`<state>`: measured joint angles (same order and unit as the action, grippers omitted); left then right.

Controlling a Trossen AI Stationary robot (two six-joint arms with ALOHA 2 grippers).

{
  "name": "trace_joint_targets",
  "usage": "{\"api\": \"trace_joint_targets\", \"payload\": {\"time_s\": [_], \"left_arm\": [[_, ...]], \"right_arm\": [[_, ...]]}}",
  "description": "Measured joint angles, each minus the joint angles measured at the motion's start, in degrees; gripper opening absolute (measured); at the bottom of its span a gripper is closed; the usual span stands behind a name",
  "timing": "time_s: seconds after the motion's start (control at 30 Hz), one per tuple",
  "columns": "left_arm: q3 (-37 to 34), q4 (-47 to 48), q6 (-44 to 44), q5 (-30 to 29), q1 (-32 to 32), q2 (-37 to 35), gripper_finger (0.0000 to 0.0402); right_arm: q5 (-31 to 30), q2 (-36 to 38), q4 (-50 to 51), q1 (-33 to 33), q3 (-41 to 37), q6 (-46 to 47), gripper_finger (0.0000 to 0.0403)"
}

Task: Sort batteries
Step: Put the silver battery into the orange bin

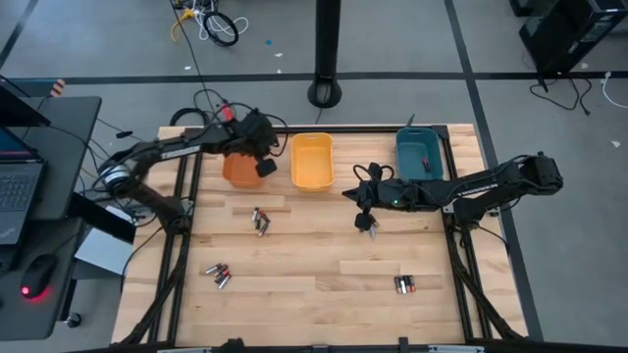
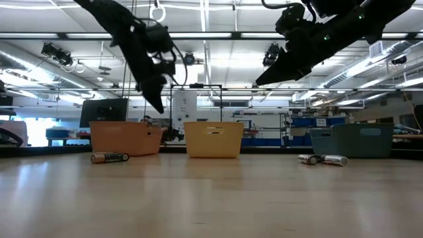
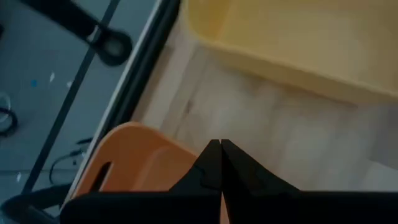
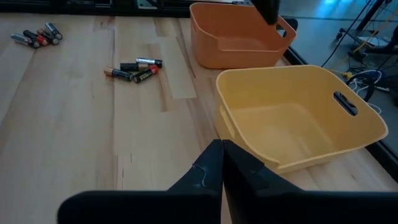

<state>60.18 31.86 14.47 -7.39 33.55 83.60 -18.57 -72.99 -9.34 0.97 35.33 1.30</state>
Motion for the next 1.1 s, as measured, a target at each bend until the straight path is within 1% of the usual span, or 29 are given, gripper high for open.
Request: {"api": "trace_joint_targets", "payload": {"time_s": [0.1,0.27,0.4,0.53,0.6,0.67,0.77,0.93,1.03,1.1], "left_arm": [[0.0,3.26,-2.3,0.25,-3.43,-3.6,0.0005],[0.02,10.88,-8.86,0.82,-12.21,-8.38,0.0005],[-0.01,19.27,-19.48,0.53,-20.0,-10.31,0.0005],[-2.49,22.74,-33.0,-0.85,-28.52,-11.11,0.0005],[-4.91,23.37,-40.07,-1.11,-31.5,-11.45,0.0005],[-7.94,22.94,-45.69,-1.49,-33.76,-11.61,0.0005],[-13.14,21.63,-50.95,-1.96,-35.17,-11.52,0.0005],[-19.7,13.2,-55.4,-1.73,-35.18,-12.0,0.0005],[-21.76,6.76,-58.56,-1.48,-35.18,-12.07,0.0009],[-22.85,4.0,-58.85,-1.24,-35.18,-12.07,0.0019]], "right_arm": [[0.0,0.0,0.0,0.0,0.0,0.02,0.0016],[0.0,0.0,0.04,0.0,0.0,1.84,0.0024],[0.0,0.0,0.17,0.14,0.0,2.14,0.0021],[0.0,0.0,0.27,0.2,0.0,2.14,0.0018],[0.0,0.0,0.31,0.24,0.0,2.14,0.0019],[0.0,0.0,0.28,0.36,0.0,2.16,0.002],[0.0,0.0,0.25,0.76,0.0,2.14,0.0022],[0.0,0.0,0.26,1.33,0.0,2.08,0.0018],[0.0,0.0,0.24,1.31,0.0,2.05,0.0018],[0.0,0.0,0.26,1.31,0.0,2.0,0.002]]}}
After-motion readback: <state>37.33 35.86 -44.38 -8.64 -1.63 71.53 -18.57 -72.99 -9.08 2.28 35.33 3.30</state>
